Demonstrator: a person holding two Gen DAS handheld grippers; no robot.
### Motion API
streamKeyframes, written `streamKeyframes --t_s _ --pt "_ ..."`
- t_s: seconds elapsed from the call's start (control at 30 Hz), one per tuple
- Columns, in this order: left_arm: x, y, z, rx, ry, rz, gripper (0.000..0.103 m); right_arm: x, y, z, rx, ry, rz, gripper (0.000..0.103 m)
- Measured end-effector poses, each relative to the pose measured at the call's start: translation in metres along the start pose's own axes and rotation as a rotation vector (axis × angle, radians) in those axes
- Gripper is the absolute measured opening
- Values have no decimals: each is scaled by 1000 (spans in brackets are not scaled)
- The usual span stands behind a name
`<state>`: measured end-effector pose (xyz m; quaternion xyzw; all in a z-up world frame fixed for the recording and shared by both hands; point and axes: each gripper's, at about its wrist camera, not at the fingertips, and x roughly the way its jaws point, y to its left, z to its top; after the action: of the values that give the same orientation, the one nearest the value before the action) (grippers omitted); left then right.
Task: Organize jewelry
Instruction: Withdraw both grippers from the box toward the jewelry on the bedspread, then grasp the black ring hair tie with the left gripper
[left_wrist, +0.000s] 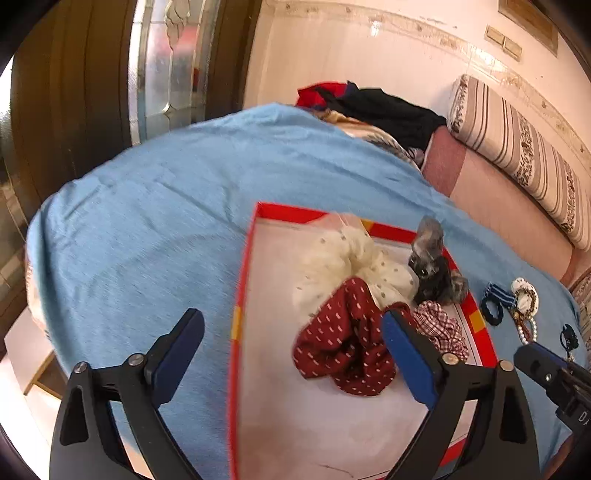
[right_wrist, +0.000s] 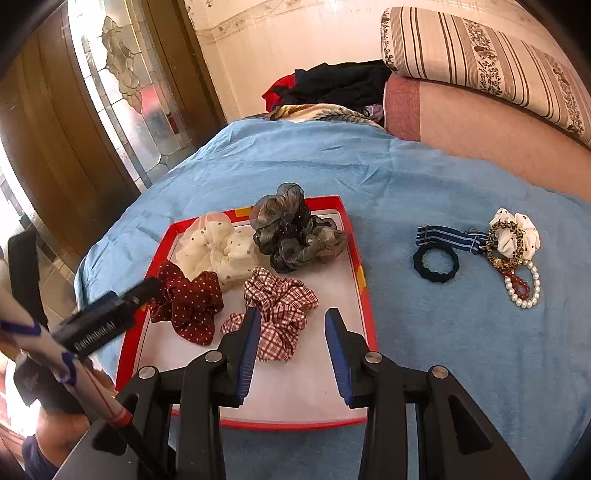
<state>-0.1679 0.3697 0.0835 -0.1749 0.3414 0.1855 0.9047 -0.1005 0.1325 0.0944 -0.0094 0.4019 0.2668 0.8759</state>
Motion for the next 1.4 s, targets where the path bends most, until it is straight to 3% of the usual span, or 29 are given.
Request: streamKeyframes --t_s 0.13,0.3,0.57,0.83,0.97,1.17,1.3,1.4 --pt "-11 7 3 -36 -19 -3 98 -11 -12 -2 8 -15 -1 39" --pt "-23 -16 4 4 -52 -33 98 -29 -43 -2 53 -39 -14 40" --pt "-43 -91 -12 161 -76 -88 98 -46 -105 -18 138 -46 -58 41" --pt "-46 -185 -40 342 -1 -198 98 -84 -221 -18 406 -133 -158 41" --pt "-29 -220 -46 379 65 -230 98 -102 -255 -22 494 -170 -175 41" --pt "19 -262 -42 424 147 -249 98 -107 -273 -24 546 -183 -170 41" --pt "61 -285 -33 437 218 -236 74 -99 -276 -23 545 -171 -161 41" --pt "99 -295 -22 391 295 -198 71 -98 -280 -24 546 -167 -154 41"
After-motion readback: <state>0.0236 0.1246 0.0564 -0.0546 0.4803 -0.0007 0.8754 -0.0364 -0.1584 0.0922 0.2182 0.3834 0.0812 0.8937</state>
